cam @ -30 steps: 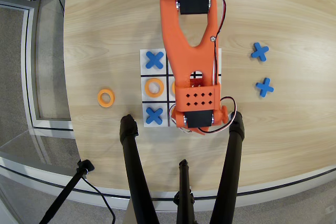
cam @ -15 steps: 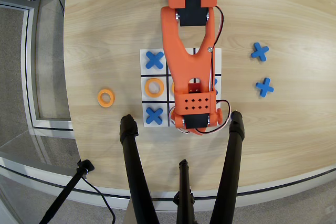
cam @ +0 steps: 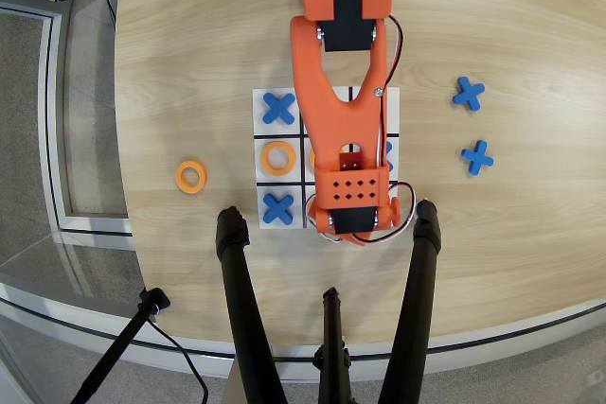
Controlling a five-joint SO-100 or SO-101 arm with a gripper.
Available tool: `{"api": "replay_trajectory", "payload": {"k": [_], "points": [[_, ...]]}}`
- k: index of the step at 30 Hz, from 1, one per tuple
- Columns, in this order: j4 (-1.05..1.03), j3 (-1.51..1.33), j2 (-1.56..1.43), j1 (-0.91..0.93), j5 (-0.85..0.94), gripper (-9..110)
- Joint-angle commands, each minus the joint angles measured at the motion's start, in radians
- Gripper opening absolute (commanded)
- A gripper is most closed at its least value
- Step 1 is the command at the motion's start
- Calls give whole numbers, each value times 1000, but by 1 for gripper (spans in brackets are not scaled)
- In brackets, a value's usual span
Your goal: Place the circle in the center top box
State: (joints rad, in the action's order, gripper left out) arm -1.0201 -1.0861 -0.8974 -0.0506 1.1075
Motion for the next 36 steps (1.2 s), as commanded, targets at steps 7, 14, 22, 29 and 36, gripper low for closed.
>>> {"api": "replay_trajectory", "payload": {"k": [7,14,22,29,36], "points": [[-80,43,-110,17,6,9],[-183,35,-322,41,8,9],[-290,25,-565,100,48,9],[-367,-210,-804,123,104,9],[-170,-899,-1238,123,232,9]]}}
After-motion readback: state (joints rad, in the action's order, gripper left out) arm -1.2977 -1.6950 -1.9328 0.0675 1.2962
